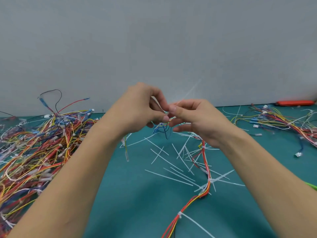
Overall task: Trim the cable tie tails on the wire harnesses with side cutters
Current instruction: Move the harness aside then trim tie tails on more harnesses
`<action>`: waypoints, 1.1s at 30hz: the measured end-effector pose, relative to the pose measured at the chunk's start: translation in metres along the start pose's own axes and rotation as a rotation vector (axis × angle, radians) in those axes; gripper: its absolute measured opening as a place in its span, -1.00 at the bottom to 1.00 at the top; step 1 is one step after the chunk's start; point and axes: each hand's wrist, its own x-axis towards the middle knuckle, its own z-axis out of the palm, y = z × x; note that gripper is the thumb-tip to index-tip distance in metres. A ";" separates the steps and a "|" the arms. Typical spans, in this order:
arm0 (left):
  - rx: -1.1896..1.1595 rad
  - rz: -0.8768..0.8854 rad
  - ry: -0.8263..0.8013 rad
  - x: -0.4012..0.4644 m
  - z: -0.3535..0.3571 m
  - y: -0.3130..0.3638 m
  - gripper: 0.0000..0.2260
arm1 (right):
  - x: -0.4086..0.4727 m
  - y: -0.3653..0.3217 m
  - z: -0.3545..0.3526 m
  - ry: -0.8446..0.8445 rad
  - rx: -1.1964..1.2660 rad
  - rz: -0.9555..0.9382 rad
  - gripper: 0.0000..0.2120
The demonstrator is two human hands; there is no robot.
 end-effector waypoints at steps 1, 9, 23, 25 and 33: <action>0.014 0.002 -0.017 -0.001 0.000 -0.001 -0.78 | 0.001 0.002 0.001 0.011 0.000 0.002 -0.75; 0.217 -0.057 0.020 -0.008 -0.021 -0.010 -0.74 | 0.002 0.005 0.000 0.113 0.034 -0.009 -0.86; -0.366 -0.033 -0.050 -0.015 -0.037 -0.005 -0.62 | 0.002 -0.003 -0.002 0.170 0.299 0.014 -0.82; -0.464 -0.028 -0.032 -0.013 -0.036 -0.008 -0.61 | 0.001 -0.006 -0.003 0.175 0.321 0.006 -0.82; -0.052 -0.128 -0.054 -0.004 0.016 -0.028 -0.73 | -0.005 -0.017 0.004 0.093 0.276 -0.107 -0.84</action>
